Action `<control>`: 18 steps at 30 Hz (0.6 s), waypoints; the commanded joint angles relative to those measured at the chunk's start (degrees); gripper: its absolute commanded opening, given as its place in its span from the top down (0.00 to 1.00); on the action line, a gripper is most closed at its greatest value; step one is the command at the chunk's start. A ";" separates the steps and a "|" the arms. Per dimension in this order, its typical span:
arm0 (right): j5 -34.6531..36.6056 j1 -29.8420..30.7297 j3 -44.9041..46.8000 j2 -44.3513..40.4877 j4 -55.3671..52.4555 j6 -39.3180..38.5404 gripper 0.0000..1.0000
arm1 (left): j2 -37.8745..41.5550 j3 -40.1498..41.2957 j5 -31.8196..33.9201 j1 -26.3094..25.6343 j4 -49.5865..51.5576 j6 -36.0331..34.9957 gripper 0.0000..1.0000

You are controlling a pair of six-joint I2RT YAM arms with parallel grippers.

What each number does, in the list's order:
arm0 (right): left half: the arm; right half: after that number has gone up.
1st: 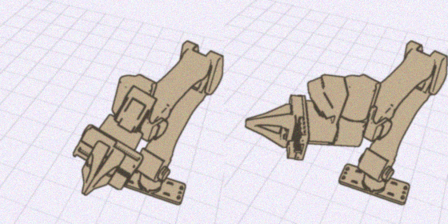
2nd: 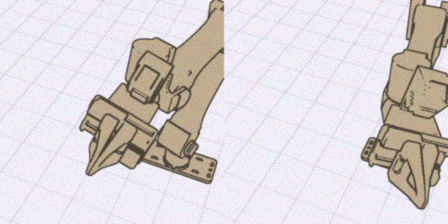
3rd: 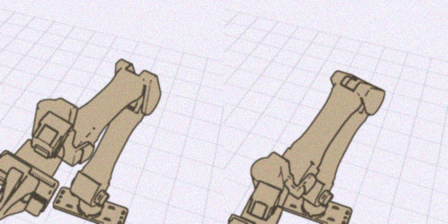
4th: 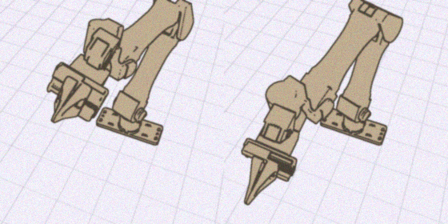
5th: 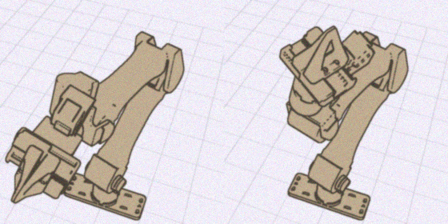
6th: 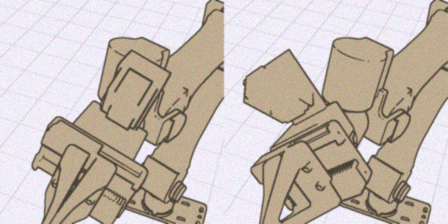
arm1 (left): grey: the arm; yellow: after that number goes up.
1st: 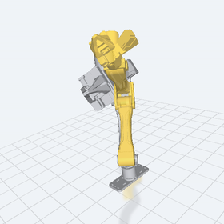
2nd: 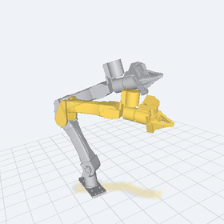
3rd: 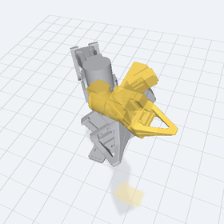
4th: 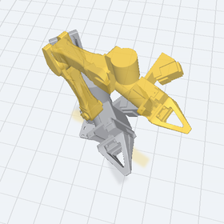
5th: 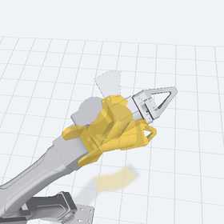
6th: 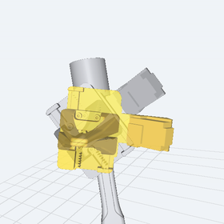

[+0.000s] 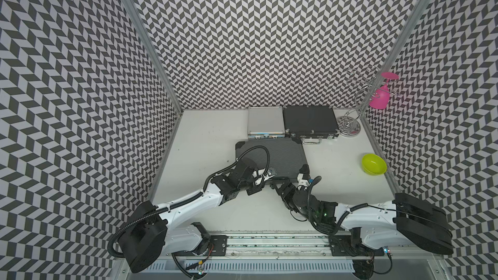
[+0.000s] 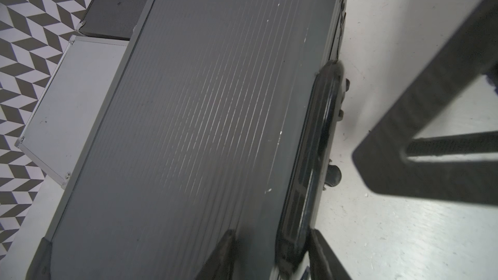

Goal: Close the poker set cases
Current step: Fasten the fastener on the poker set case.

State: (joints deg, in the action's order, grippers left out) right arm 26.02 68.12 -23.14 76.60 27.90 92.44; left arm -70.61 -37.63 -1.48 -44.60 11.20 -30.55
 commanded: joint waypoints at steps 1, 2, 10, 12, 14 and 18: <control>3.21 0.18 -1.27 2.63 3.48 3.87 0.24 | -3.64 0.63 2.55 1.56 1.64 3.21 0.57; 3.39 0.21 -1.50 3.13 3.66 4.44 0.24 | -3.77 0.69 2.53 1.58 1.70 3.35 0.57; 5.00 0.19 -4.08 5.52 0.92 7.96 0.19 | -3.48 0.80 2.37 1.54 1.77 3.36 0.57; 4.50 0.26 -4.65 6.55 1.19 8.39 0.18 | -3.55 0.80 2.27 1.58 1.74 3.37 0.57; 4.26 0.23 -5.28 7.66 1.28 8.77 0.18 | -3.46 0.80 2.18 1.60 1.83 3.53 0.57; 4.28 0.22 -6.01 8.97 1.04 9.35 0.17 | -3.21 0.97 2.09 1.59 1.86 3.55 0.58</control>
State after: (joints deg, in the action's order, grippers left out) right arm 29.17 68.12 -28.01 84.49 27.90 99.72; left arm -70.70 -37.76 -2.22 -44.42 11.31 -30.39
